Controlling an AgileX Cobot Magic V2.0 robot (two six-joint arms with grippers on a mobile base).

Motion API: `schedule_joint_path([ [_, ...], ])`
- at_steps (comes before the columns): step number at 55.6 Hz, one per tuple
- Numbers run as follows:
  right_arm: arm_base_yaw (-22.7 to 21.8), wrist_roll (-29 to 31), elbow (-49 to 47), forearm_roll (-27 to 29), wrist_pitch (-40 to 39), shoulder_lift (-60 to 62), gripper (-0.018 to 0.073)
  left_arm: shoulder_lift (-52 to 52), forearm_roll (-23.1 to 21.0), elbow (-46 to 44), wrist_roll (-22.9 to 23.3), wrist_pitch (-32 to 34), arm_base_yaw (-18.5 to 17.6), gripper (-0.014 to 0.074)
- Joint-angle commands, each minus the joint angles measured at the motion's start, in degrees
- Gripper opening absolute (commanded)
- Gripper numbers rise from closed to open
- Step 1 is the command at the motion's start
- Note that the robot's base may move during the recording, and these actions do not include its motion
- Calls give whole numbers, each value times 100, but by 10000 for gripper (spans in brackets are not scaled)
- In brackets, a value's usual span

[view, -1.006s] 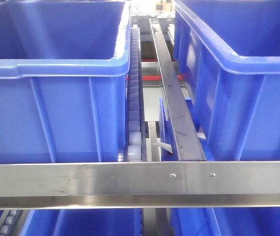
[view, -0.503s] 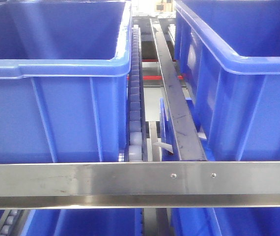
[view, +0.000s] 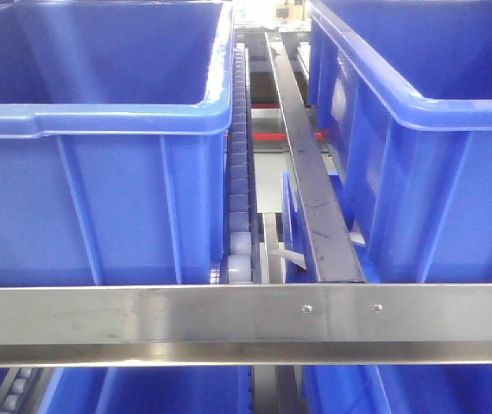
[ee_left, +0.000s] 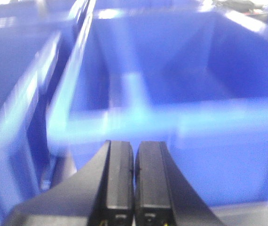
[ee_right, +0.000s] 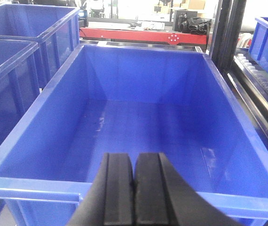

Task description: Pick and sort blue part to right shelf

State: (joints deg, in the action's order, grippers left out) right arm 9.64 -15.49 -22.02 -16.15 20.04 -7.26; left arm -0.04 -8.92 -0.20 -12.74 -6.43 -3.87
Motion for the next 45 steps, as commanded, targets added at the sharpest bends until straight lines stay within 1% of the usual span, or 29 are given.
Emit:
schedule_joint_path([
  [1, -36, 49, -146, -108, -528, -57, 49, -170, -34, 249, 44, 973, 4, 124],
  [2, -36, 49, -146, -108, -528, -57, 49, -160, -34, 232, 44, 778, 4, 124],
  [3, -36, 49, -146, -108, -522, -57, 49, -147, -34, 198, 44, 730, 4, 124],
  [16, -36, 49, -146, -108, -530, -63, 49, -159, -34, 225, 44, 856, 4, 124],
  [45, -36, 49, -146, -108, -524, -63, 49, -148, -34, 225, 44, 845, 4, 124],
])
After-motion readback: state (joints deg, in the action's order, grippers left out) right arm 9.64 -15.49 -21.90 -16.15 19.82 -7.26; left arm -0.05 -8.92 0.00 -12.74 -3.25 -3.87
